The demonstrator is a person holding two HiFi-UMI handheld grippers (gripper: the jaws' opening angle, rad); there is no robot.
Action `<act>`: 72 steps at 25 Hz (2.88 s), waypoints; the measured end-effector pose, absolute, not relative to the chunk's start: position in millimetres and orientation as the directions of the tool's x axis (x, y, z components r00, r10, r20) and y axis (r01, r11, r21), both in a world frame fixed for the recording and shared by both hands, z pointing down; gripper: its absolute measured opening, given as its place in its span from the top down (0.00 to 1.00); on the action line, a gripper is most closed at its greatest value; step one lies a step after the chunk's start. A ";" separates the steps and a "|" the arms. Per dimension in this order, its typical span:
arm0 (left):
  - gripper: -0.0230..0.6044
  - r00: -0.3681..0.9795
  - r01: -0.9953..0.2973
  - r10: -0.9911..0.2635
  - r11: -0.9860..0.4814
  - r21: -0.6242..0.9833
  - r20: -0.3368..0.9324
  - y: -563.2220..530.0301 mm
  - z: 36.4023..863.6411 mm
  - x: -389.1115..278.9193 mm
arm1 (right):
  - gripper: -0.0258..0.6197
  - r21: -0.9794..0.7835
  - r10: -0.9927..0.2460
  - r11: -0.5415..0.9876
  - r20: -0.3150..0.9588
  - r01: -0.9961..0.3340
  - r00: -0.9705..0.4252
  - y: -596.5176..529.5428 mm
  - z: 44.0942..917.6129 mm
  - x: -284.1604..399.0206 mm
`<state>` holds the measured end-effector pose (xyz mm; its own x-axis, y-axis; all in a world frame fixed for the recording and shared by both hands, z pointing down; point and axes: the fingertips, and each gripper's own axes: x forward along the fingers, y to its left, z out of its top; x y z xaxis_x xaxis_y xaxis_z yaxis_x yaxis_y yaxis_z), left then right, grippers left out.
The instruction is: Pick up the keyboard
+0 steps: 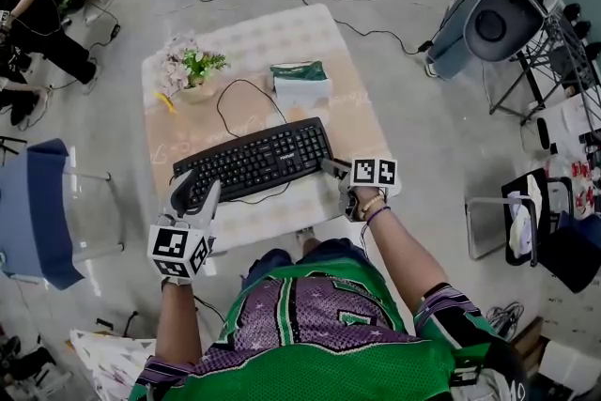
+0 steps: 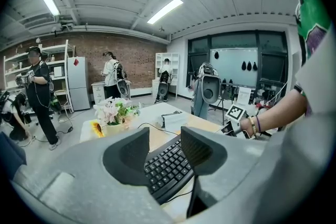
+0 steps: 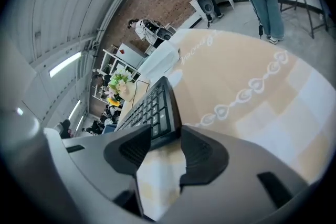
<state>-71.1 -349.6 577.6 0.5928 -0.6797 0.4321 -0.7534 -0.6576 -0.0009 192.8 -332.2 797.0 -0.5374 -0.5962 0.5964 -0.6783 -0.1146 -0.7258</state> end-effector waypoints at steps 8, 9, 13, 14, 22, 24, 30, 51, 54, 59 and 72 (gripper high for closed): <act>0.65 0.580 -0.762 -0.688 -0.648 -0.007 0.436 -345.1 580.8 -75.8 | 0.76 -0.745 -0.591 -0.144 0.592 -0.651 -0.548 -329.8 799.6 194.5; 0.65 0.578 -0.762 -0.689 -0.647 -0.012 0.438 -344.3 581.2 -76.7 | 0.77 -0.743 -0.585 -0.140 0.595 -0.655 -0.550 -328.7 799.3 194.0; 0.65 0.572 -0.762 -0.692 -0.647 -0.027 0.440 -342.9 581.9 -79.8 | 0.77 -0.736 -0.573 -0.127 0.602 -0.665 -0.556 -324.9 793.0 192.3; 0.65 0.572 -0.762 -0.692 -0.647 -0.029 0.440 -342.1 582.5 -79.9 | 0.77 -0.733 -0.574 -0.125 0.603 -0.669 -0.554 -323.8 790.8 192.6; 0.65 0.591 -0.748 -0.679 -0.664 -0.020 0.436 -335.5 583.6 -73.9 | 0.77 -0.718 -0.561 -0.101 0.613 -0.689 -0.557 -319.0 777.1 190.6; 0.65 0.610 -0.733 -0.658 -0.681 -0.001 0.441 -333.9 586.1 -69.9 | 0.77 -0.719 -0.559 -0.101 0.613 -0.687 -0.559 -316.7 774.0 189.6; 0.65 0.608 -0.647 -0.606 -0.753 -0.122 0.513 -326.4 612.0 -53.5 | 0.77 -0.716 -0.566 -0.094 0.610 -0.692 -0.555 -314.6 764.6 190.4; 0.64 0.560 -0.533 -0.492 -0.830 -0.164 0.667 -322.2 698.5 -50.1 | 0.78 -0.728 -0.581 -0.102 0.597 -0.678 -0.554 -322.0 738.5 189.6; 0.63 0.528 -0.505 -0.489 -0.838 -0.207 0.694 -322.8 710.1 -55.0 | 0.78 -0.732 -0.584 -0.104 0.593 -0.674 -0.554 -322.0 736.4 188.9; 0.61 0.502 -0.448 -0.479 -0.856 -0.257 0.720 -318.6 720.6 -55.9 | 0.78 -0.742 -0.592 -0.104 0.581 -0.662 -0.558 -321.1 729.0 188.0; 0.59 0.415 -0.288 -0.482 -0.874 -0.391 0.771 -330.7 745.5 -55.2 | 0.79 -0.752 -0.596 -0.115 0.575 -0.649 -0.560 -324.8 721.8 187.4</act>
